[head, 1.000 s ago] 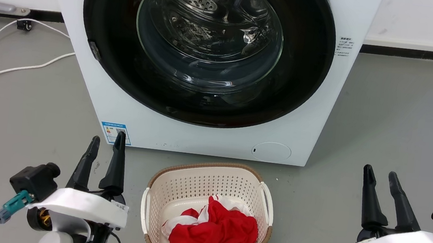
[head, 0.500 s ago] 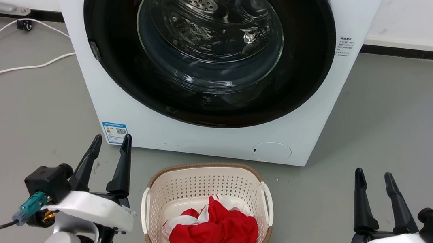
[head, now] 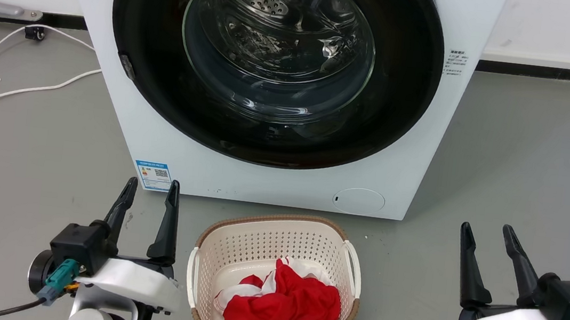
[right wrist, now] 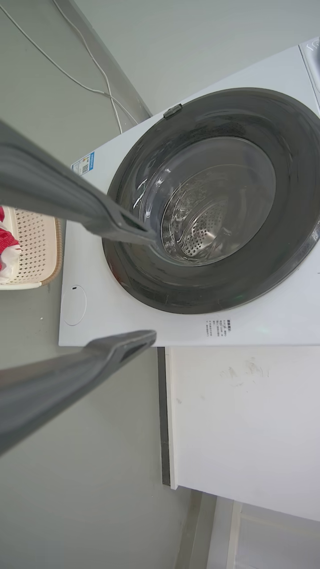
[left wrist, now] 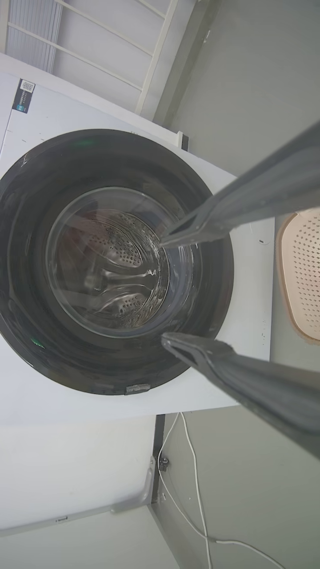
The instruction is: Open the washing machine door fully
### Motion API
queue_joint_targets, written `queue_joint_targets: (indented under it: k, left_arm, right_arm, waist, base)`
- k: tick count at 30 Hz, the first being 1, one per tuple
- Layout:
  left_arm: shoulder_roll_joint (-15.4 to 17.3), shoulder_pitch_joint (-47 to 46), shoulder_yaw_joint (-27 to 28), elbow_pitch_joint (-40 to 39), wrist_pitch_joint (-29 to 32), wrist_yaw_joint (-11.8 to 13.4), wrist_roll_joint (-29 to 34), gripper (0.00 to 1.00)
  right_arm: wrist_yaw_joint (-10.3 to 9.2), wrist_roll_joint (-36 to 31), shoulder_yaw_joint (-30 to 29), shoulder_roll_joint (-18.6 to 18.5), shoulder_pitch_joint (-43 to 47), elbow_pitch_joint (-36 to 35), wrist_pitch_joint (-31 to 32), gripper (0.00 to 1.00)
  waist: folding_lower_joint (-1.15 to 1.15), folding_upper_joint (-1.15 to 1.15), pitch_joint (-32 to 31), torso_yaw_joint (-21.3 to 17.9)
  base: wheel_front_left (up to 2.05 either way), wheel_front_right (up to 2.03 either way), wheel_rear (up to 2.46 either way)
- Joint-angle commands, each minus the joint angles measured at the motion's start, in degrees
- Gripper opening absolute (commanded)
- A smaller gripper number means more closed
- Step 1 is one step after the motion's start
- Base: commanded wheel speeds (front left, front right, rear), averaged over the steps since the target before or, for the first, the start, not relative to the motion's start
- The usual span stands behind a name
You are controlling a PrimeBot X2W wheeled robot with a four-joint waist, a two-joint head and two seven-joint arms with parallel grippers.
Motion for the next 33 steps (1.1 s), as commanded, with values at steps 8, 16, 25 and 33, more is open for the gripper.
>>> queue_joint_targets:
  k: [8, 16, 25, 33]
  left_arm:
    - [0.4, 0.18, -0.73, -0.42, -1.4, 0.69, 4.11, 1.0]
    - [-0.06, 0.64, -0.72, -0.59, -2.23, 0.52, 6.58, 1.0]
    - [-0.5, 1.03, -0.81, -0.8, -3.22, 0.55, 10.19, 1.0]
    - [-0.79, 1.1, -0.53, -0.83, -3.92, 0.09, 12.61, 1.0]
  right_arm:
    - [-0.02, -4.12, 0.2, 0.19, 0.42, -0.59, -0.58, 1.0]
    - [-0.02, -7.01, 0.36, 0.22, 0.61, -0.68, -1.04, 1.0]
    - [-0.02, -9.83, 0.54, 0.27, 0.88, -0.71, -1.58, 1.0]
    - [-0.02, -12.23, 0.55, 0.3, 1.04, -0.71, -2.11, 1.0]
  waist:
    - [0.0, 0.0, -0.05, 0.12]
    - [0.0, 0.0, -0.06, 0.15]
    - [0.0, 0.0, -0.05, 0.27]
    - [0.0, 0.0, -0.17, 0.39]
  base:
    - [0.0, 0.0, 0.0]
    - [0.0, 0.0, 0.0]
    - [0.0, 0.0, 0.0]
    - [0.0, 0.0, 0.0]
